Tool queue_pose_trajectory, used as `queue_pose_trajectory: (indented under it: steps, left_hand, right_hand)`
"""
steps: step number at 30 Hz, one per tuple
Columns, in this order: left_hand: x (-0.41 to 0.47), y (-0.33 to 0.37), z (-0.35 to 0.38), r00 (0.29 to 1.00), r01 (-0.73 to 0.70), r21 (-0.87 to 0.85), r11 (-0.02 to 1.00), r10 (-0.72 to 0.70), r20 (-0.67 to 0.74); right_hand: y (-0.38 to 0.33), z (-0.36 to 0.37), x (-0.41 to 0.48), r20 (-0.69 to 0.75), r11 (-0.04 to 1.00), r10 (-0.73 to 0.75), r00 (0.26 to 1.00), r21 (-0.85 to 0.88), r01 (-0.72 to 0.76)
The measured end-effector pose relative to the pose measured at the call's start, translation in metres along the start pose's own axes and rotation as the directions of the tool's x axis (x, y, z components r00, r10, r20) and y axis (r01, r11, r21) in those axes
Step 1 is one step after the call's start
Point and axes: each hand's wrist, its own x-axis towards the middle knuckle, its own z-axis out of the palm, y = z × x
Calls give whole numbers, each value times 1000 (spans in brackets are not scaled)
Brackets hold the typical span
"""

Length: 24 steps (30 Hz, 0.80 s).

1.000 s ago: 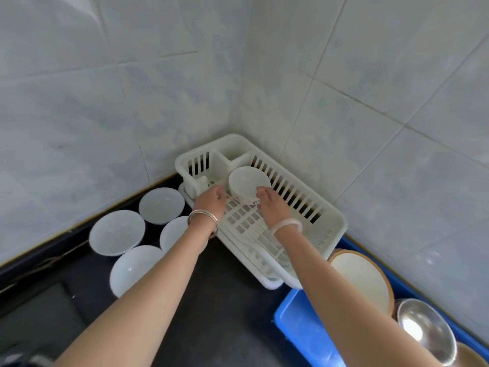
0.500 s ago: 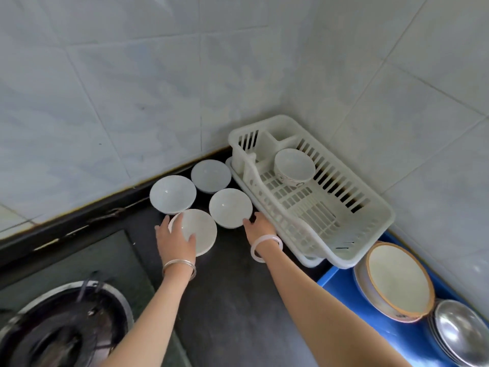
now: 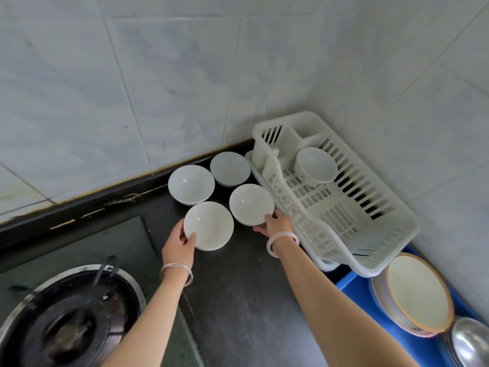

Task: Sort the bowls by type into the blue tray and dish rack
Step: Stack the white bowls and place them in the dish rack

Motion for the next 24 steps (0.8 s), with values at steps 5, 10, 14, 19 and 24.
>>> queue_pose_trajectory:
  steps: [5,10,14,19,24]
  left_hand:
    - [4,-5,-1,999,10,-52,999,-8,35]
    - [4,-4,-1,992,126,-416,900,-110,62]
    - [6,-2,-3,982,188,-537,823,-156,105]
    - [10,0,-7,972,236,-559,795,-196,131]
    - [15,-4,-6,976,217,-473,854,-171,138]
  right_hand:
    - [-16,-8,-17,34,994,-109,993,-22,110]
    - [-25,9,-42,147,963,-161,976,-196,188]
    - [-21,27,-54,147,914,-120,982,-369,167]
    - [-21,40,-60,137,753,-176,975,-620,223]
    - [-20,45,-59,132,673,-169,977,-708,212]
